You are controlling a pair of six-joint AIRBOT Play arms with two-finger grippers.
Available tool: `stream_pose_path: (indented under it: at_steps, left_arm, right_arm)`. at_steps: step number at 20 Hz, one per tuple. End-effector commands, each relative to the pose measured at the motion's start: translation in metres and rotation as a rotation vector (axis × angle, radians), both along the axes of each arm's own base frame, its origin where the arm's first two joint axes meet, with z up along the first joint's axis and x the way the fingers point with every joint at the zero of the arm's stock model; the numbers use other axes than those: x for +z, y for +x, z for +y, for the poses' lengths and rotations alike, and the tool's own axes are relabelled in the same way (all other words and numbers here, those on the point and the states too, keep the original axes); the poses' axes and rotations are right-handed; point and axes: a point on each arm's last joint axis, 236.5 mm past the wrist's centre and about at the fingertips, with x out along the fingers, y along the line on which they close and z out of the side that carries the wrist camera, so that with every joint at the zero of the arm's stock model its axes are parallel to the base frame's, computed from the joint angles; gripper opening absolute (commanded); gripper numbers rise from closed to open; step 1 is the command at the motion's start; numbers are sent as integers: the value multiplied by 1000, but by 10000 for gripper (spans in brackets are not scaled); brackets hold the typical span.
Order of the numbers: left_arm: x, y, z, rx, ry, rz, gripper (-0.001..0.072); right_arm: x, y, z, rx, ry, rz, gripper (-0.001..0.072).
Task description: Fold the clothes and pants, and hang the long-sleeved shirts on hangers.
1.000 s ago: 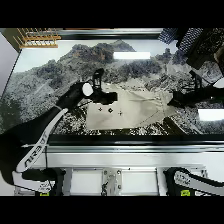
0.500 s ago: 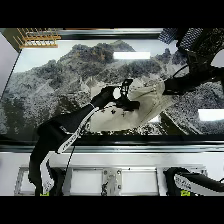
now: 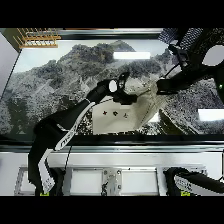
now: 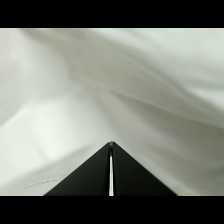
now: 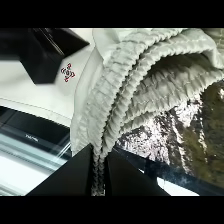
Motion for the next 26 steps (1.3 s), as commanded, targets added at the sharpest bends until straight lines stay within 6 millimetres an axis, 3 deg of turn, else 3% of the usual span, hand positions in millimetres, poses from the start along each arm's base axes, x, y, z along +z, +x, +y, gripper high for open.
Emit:
stream_pose_path:
  at_steps: [1, 6, 8, 12, 14, 15, 18, 20, 21, 24, 26]
  left_arm:
    - [42, 39, 49, 87, -24, -53, 3]
    - [100, 80, 138, 213, -39, -117, 3]
    - [121, 90, 171, 255, -42, -148, 4]
    - [160, 100, 229, 347, -48, -199, 3]
    - [180, 102, 255, 393, -53, -231, 3]
    - [189, 102, 268, 415, -54, -246, 4]
    - [208, 97, 298, 459, -49, -261, 3]
    - [218, 92, 314, 480, -35, -276, 3]
    - [220, 89, 325, 493, 4, -298, 3]
    - [210, 68, 342, 523, 73, -316, 3]
    - [186, 42, 337, 515, 85, -263, 3]
  right_arm:
    - [1, 2, 14, 48, -2, -28, 14]
    - [-1, 6, 64, 151, 16, -94, 14]
    - [-5, 4, 101, 235, 47, -122, 13]
    - [-24, -5, 210, 437, 163, -209, 14]
    - [-51, -15, 268, 528, 188, -248, 15]
    - [-67, -20, 299, 562, 199, -275, 50]
    - [-98, -43, 367, 679, 221, -378, 647]
    - [-88, -46, 374, 690, 234, -416, 654]
    - [-81, -41, 363, 669, 224, -410, 653]
    - [-87, -5, 284, 587, 101, -347, 653]
    - [-113, 16, 212, 426, 55, -223, 653]
